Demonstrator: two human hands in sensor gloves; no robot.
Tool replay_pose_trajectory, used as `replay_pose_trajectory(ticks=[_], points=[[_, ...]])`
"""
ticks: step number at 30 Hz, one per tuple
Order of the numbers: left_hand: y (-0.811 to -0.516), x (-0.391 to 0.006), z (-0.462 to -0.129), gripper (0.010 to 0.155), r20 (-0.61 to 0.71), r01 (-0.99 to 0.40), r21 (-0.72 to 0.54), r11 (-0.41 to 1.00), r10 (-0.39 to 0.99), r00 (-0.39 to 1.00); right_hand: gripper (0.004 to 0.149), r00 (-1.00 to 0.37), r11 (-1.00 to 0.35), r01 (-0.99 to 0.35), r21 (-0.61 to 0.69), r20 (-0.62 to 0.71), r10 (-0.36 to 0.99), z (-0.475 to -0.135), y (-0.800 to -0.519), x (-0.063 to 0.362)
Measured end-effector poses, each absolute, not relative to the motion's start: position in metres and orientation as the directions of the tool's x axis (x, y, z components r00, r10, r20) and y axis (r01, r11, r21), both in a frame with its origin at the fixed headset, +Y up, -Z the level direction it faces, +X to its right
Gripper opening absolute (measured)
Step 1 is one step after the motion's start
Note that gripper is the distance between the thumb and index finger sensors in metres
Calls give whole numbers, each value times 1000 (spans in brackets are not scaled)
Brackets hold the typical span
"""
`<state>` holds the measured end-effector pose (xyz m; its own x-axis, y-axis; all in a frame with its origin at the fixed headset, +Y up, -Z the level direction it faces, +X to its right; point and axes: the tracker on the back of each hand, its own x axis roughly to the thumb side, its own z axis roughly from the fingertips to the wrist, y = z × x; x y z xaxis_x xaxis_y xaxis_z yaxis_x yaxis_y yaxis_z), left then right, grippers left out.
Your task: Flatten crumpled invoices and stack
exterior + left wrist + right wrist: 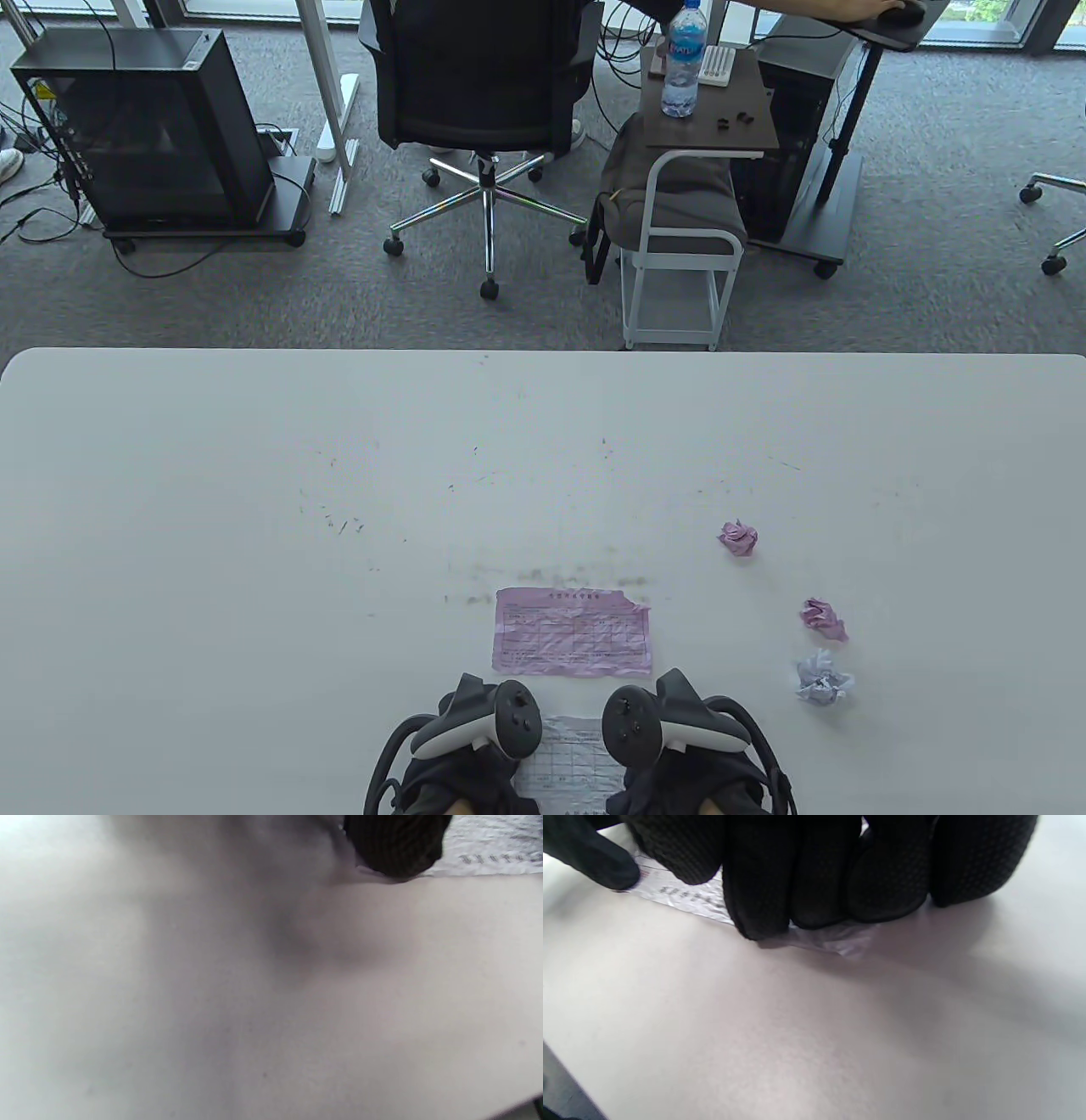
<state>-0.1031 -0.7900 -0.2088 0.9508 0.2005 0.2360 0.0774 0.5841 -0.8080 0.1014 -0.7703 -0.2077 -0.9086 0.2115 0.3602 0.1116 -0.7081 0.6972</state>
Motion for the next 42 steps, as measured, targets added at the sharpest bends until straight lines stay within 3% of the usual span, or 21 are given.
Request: replay_pose_trajectory(ticks=[3, 6, 7, 10, 14, 17, 21, 28, 38, 42], points=[[-790, -103, -209, 90, 233, 72, -808, 585, 206, 950, 37, -920, -790, 76, 609, 349, 180, -211, -763, 114], [-790, -103, -209, 90, 234, 74, -808, 584, 204, 950, 39, -911, -929, -24, 368, 375, 172, -210, -746, 118], [-790, -103, -209, 90, 234, 73, -809, 583, 205, 950, 39, -902, -963, -57, 263, 400, 162, -207, -741, 115], [-790, -104, -209, 90, 235, 73, -808, 584, 206, 950, 43, -850, -982, -65, 178, 506, 147, -201, -739, 98], [-791, -104, -209, 90, 238, 74, -806, 587, 207, 949, 44, -696, -982, -19, 187, 703, 147, -186, -750, 67], [-791, -103, -209, 90, 239, 74, -807, 587, 209, 948, 52, -658, -972, 58, 229, 740, 135, -181, -758, 58], [-791, -103, -210, 90, 242, 77, -806, 587, 207, 948, 66, -756, -882, 154, 445, 628, 184, -187, -776, 60], [-790, -103, -209, 91, 244, 79, -806, 587, 207, 947, 67, -834, -882, 207, 424, 548, 67, -192, -775, 61], [-790, -102, -209, 90, 239, 75, -807, 586, 208, 948, 57, -927, -862, 284, 420, 349, -136, -202, -766, 81], [-790, -102, -209, 90, 238, 73, -806, 587, 209, 948, 56, -945, -869, 240, 433, 311, -106, -206, -764, 91]])
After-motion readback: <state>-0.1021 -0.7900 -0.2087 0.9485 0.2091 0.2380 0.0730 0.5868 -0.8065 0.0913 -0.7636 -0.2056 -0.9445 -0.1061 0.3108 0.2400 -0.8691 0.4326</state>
